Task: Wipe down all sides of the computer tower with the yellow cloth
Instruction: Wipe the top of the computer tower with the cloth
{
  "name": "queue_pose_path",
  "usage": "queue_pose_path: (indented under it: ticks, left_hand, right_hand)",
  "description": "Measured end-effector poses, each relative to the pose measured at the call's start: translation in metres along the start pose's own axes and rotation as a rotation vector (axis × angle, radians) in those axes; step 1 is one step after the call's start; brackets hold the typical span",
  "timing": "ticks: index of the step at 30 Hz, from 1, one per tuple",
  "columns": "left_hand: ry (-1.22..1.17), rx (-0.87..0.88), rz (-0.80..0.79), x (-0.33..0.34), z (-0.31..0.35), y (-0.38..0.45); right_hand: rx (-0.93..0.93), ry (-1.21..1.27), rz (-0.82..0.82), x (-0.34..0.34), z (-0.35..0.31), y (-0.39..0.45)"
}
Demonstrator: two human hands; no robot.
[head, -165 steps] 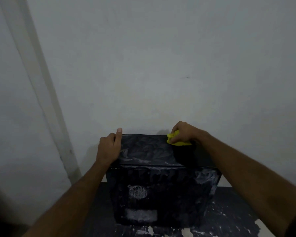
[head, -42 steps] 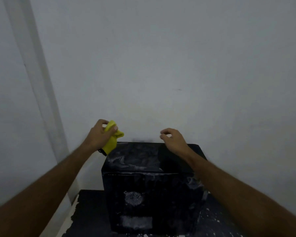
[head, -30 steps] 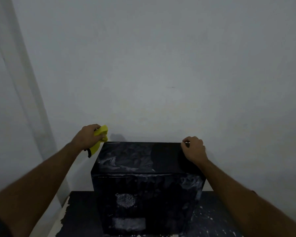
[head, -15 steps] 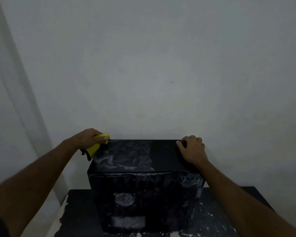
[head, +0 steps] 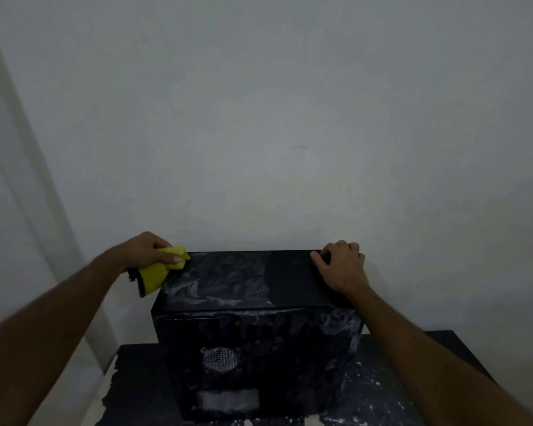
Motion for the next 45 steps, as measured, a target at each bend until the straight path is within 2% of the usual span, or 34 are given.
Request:
queue_pose_path:
  ticks: [2,3,6,8,9,12,14,18,19,20,23,25,29,30,31,34,35,36,39,40,45]
  left_hand:
    - [-0.020,0.065,0.103,0.000,0.004,-0.002]
    - [-0.056,0.050,0.095,0.002,0.002,-0.004]
    - [-0.079,-0.140,-0.170,0.013,-0.014,-0.020]
    - [-0.029,-0.173,-0.292,0.016,-0.019,-0.028]
    - [-0.031,-0.160,-0.279,0.015,-0.018,-0.027]
    - [-0.080,-0.044,-0.036,0.003,-0.009,-0.022]
    - [-0.128,-0.028,0.009,0.003,-0.009,-0.025]
    - [-0.075,-0.184,-0.329,0.024,-0.023,-0.047]
    - [-0.060,-0.187,-0.361,0.025,-0.023,-0.049]
    - [-0.063,-0.175,-0.344,0.024,-0.021,-0.048]
    - [-0.073,-0.090,-0.128,0.010,-0.015,-0.041]
    - [-0.080,-0.066,-0.086,0.009,-0.015,-0.041]
    - [0.079,-0.177,-0.438,0.032,-0.013,-0.065]
    - [0.120,-0.169,-0.471,0.033,-0.011,-0.067]
    - [0.140,-0.144,-0.452,0.030,-0.007,-0.066]
    - [0.133,-0.038,-0.223,0.016,0.005,-0.055]
    - [0.131,-0.019,-0.197,0.015,0.006,-0.054]
    - [0.134,-0.027,-0.218,0.018,0.006,-0.055]
    - [0.267,-0.141,-0.462,0.036,0.007,-0.071]
    - [0.313,-0.140,-0.480,0.036,0.010,-0.072]
    - [0.240,0.039,-0.201,0.020,0.027,-0.049]
  right_hand:
    - [-0.001,-0.001,0.003,-0.001,0.000,-0.001]
    - [-0.004,0.000,0.006,-0.001,0.000,-0.001]
    - [-0.007,0.003,0.013,0.000,0.000,-0.002]
    - [-0.010,0.001,0.013,0.000,0.000,-0.002]
    - [-0.009,0.002,0.015,-0.001,0.000,-0.002]
    - [-0.007,-0.001,0.011,-0.001,0.000,-0.002]
    - [-0.012,0.003,0.020,-0.002,-0.001,-0.002]
    - [-0.012,-0.013,0.020,-0.001,-0.001,-0.002]
    - [-0.015,-0.014,0.021,-0.001,0.000,-0.001]
    - [-0.015,-0.013,0.020,-0.001,0.000,-0.001]
    - [-0.011,-0.029,0.002,0.001,0.000,0.000]
    - [-0.016,-0.031,0.006,0.000,-0.001,0.000]
    - [-0.018,-0.030,0.015,0.000,-0.001,-0.001]
    - [-0.020,-0.033,0.015,0.000,-0.001,-0.001]
    - [-0.021,-0.033,0.013,0.000,-0.001,-0.001]
    - [-0.015,-0.028,-0.005,0.000,-0.001,0.000]
    - [-0.014,-0.024,-0.008,0.001,-0.001,0.000]
    - [-0.015,-0.024,-0.007,0.001,-0.001,0.000]
    - [-0.017,-0.019,-0.005,0.000,-0.001,-0.002]
    - [-0.020,-0.018,-0.002,0.000,-0.001,-0.003]
    - [-0.018,-0.006,-0.001,-0.001,-0.003,-0.004]
Point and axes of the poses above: each hand's wrist, its own y-axis towards the middle knuckle, its own x-axis out of the palm, z = x × y, the point moved 9 cm from there along y, towards the middle knuckle, and after that the axes turned 2 degrees about -z, right-handed, at the moved point
